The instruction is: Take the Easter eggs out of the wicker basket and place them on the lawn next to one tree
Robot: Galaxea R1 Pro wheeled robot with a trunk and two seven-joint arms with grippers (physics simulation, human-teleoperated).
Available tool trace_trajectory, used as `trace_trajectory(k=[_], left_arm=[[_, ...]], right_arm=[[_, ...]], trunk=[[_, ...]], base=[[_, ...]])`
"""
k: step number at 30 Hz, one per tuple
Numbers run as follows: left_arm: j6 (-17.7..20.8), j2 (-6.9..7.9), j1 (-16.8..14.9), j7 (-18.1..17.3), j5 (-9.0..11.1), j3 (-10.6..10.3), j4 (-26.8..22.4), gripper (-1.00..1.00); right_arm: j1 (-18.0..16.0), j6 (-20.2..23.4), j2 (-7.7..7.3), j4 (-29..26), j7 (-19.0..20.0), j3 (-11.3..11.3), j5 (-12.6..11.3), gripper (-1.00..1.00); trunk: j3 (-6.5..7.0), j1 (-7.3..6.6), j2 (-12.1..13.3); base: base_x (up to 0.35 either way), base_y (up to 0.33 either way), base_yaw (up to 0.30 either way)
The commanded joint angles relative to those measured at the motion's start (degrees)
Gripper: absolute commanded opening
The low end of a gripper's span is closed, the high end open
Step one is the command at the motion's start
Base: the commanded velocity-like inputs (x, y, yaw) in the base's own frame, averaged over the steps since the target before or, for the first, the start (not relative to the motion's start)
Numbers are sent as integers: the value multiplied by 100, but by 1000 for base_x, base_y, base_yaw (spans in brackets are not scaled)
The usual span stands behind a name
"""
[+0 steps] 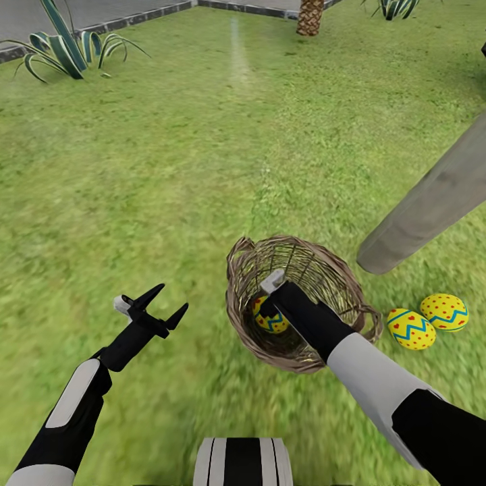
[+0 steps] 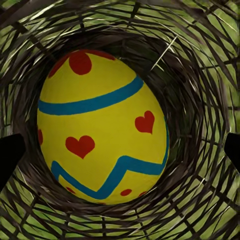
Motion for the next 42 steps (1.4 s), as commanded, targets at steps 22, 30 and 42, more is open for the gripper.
trace_trajectory(k=[22,30,42], left_arm=[[27,-9,-2,-23,-22,4,13,100],[27,-9,2,-23,-23,4,13,100],[27,-9,0,-23,-23,-5,13,100]], right_arm=[[-104,636,27,589,64,18,12,100],[-269,627,43,905,73,17,2,100],[-265,519,24,755,223,63,38,100]], trunk=[[-3,-1,-1],[-3,-1,-1],[-3,-1,-1]], base=[[55,0,0],[0,0,0],[0,0,0]])
